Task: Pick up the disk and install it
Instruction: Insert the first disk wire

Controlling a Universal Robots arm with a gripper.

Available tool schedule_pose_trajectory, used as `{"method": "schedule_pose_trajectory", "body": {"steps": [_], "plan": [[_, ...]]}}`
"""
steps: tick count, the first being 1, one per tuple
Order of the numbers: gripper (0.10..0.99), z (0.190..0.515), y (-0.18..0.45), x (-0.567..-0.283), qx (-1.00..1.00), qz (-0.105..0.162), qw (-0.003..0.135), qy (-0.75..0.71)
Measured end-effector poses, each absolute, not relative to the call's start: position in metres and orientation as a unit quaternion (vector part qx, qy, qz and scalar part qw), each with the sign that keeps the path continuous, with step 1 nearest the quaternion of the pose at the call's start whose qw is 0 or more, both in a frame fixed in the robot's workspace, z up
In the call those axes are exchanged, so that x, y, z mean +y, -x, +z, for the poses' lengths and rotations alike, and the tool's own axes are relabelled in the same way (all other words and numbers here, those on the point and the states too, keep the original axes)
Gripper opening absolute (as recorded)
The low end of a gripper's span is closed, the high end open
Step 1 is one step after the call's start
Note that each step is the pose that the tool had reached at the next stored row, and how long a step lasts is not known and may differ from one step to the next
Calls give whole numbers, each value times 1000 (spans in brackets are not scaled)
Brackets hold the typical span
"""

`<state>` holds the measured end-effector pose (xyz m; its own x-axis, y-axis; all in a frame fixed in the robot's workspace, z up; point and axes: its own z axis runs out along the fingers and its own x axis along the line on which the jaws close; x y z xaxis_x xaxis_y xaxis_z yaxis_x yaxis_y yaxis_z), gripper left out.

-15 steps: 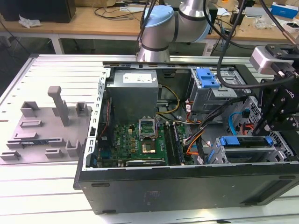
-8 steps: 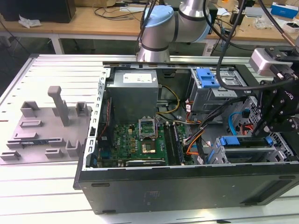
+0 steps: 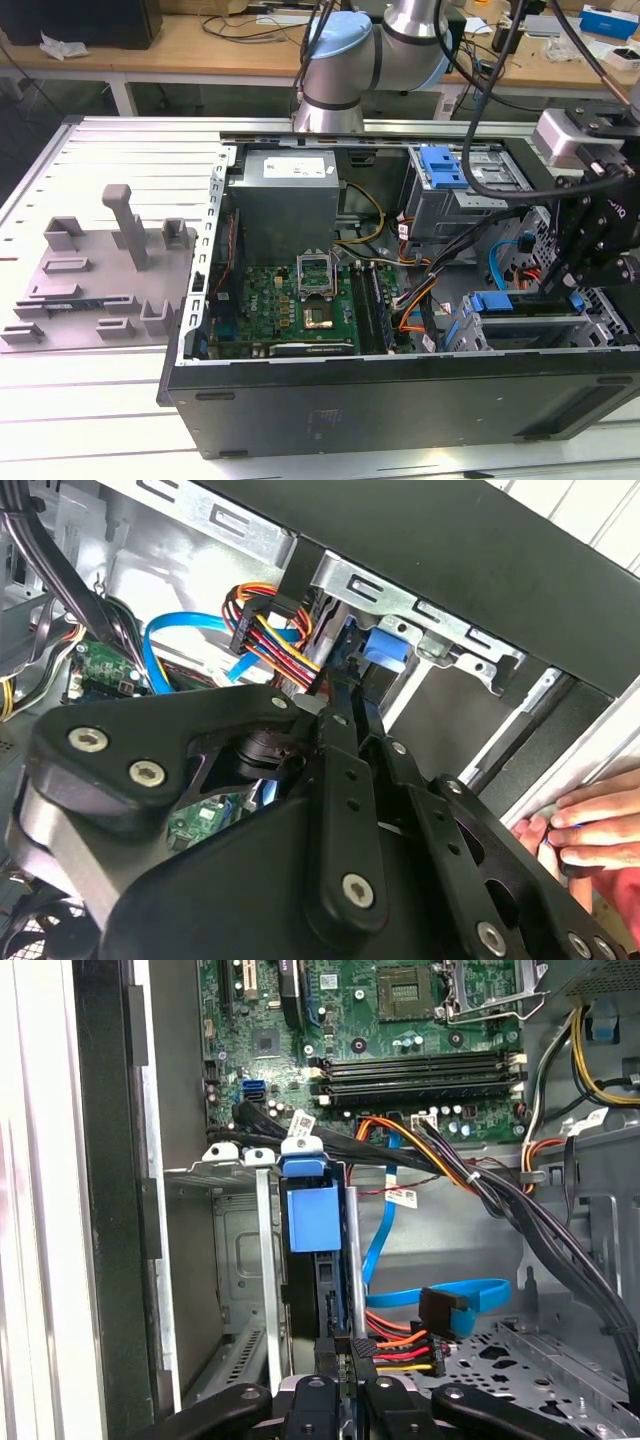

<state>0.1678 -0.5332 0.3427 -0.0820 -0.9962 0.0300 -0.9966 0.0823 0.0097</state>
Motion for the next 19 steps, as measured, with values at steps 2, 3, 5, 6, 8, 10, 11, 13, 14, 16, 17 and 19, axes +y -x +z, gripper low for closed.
{"method": "schedule_pose_trajectory", "body": {"steps": [2, 3, 5, 6, 8, 10, 11, 13, 14, 16, 17, 19], "plan": [[169, 341, -168, -534, -735, 7, 14, -677], [169, 341, -168, -534, -735, 7, 14, -677], [169, 339, -168, -534, -735, 6, 14, -677], [169, 337, -168, -534, -735, 7, 15, -677], [180, 337, -168, -534, -735, 7, 15, -677], [235, 337, -168, -534, -735, 6, 14, -677], [365, 343, -168, -534, -735, 6, 14, -677], [365, 353, -168, -534, -735, 7, 14, -677], [365, 356, -168, -534, -735, 7, 14, -677], [365, 360, -168, -534, -735, 6, 14, -677], [365, 360, -168, -534, -735, 6, 14, -677], [365, 360, -168, -534, -735, 7, 14, -677]]}}
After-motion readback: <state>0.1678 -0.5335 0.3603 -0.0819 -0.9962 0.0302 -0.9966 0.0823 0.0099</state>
